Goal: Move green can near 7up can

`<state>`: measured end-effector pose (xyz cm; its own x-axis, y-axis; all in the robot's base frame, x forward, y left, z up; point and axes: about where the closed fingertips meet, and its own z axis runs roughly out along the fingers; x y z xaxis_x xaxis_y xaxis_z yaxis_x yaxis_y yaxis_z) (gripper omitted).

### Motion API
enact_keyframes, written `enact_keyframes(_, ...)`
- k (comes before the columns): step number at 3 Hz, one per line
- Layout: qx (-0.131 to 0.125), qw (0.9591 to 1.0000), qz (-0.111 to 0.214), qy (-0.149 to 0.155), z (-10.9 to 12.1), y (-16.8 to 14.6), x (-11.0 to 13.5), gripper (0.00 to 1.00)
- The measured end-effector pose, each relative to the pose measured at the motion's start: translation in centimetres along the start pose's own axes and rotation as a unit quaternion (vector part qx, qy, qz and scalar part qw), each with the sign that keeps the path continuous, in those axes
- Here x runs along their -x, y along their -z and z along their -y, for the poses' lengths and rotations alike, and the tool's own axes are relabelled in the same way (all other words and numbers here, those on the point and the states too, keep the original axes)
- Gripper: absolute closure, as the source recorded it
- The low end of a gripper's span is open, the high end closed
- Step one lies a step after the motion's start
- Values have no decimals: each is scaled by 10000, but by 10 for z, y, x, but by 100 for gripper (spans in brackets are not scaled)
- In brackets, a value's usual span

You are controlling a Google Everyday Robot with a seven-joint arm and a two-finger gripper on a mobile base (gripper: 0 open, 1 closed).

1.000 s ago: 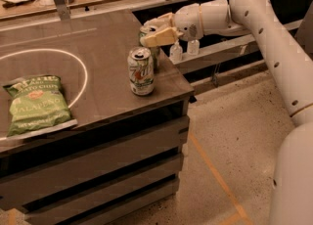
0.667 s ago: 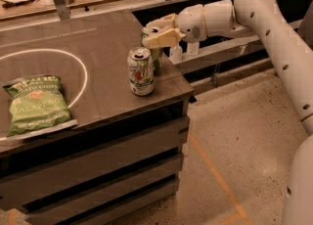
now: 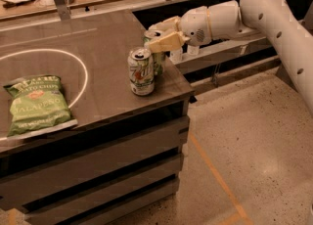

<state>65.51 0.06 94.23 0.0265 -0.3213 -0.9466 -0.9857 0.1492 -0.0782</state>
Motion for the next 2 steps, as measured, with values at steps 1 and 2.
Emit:
enact_keyframes(1, -12, 9999, 109, -31, 2, 6, -7, 100)
enact_keyframes(2, -56, 9997, 230, -51, 1, 14, -16, 100)
